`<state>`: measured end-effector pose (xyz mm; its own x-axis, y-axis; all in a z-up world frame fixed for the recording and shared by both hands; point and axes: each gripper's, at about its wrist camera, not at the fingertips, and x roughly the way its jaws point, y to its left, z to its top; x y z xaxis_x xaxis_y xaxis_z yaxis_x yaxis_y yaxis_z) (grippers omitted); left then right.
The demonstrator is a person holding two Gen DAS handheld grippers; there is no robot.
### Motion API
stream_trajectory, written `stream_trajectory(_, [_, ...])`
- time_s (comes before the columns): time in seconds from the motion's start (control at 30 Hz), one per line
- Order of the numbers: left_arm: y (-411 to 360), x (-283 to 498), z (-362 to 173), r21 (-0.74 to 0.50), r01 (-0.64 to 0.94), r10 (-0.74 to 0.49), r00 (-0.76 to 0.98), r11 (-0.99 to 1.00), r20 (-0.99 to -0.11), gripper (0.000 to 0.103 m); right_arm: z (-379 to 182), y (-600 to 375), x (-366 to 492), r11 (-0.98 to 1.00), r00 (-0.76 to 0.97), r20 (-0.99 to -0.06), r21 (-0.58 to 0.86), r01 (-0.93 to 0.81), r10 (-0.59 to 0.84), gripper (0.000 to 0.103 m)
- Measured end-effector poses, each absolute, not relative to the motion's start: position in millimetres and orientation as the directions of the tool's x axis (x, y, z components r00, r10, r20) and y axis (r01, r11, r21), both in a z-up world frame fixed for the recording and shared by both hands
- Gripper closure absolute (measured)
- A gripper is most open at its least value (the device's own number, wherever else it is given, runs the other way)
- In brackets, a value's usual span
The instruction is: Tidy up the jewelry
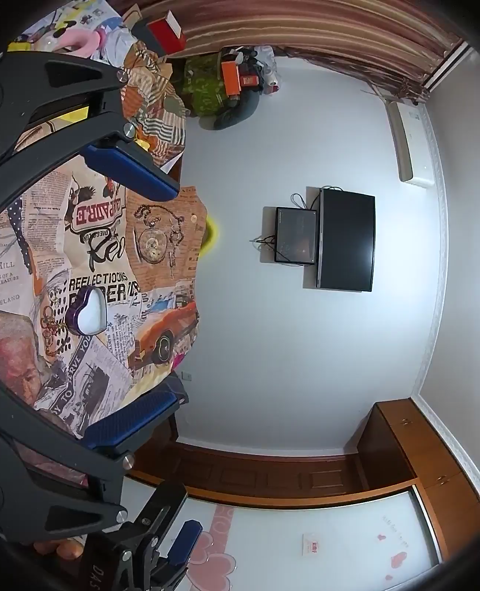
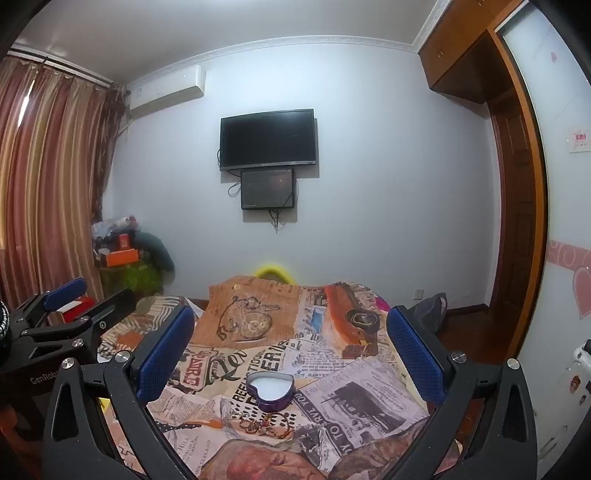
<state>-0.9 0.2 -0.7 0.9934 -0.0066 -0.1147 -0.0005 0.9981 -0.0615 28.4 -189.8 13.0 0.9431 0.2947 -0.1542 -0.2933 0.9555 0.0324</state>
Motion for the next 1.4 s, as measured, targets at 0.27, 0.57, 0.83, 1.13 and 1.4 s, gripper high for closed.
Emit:
stream_trajectory(0.27, [2.9,5.3,-2.2,-0.071,-0.015,0.005,0.990,0.997,-0.138,0.000,13.9,-191.2,24.8,0.956,0.944,-0.151,0.034,-0.291,0.292,0.000])
stream_trajectory(0.57, [4.9,8.2,-4.7,-0.081,-0.031,0.018,0.988,0.996,-0.151,0.000,10.6,-190.3,31.1,0.955,0.940,-0.168,0.037,-0.295,0.297,0.000])
stream_trajectory(0.83, [6.7,8.4,-4.3,-0.077,-0.030,0.018,0.987,0.997,-0.160,0.000,9.9,-190.3,34.4,0.955,0.938,-0.178,0.041,-0.294,0.297,0.000])
stream_trajectory(1.13, [7.1,10.6,-6.6,-0.082,-0.029,0.015,0.986,0.996,-0.168,0.000,4.4,-190.6,36.0,0.955,0.938,-0.180,0.042,-0.292,0.295,0.000])
stream_trajectory(1.4, [6.2,11.4,-7.6,-0.080,-0.029,0.015,0.985,0.996,-0.170,0.000,4.6,-190.6,35.1,0.955,0.938,-0.181,0.045,-0.294,0.297,0.000])
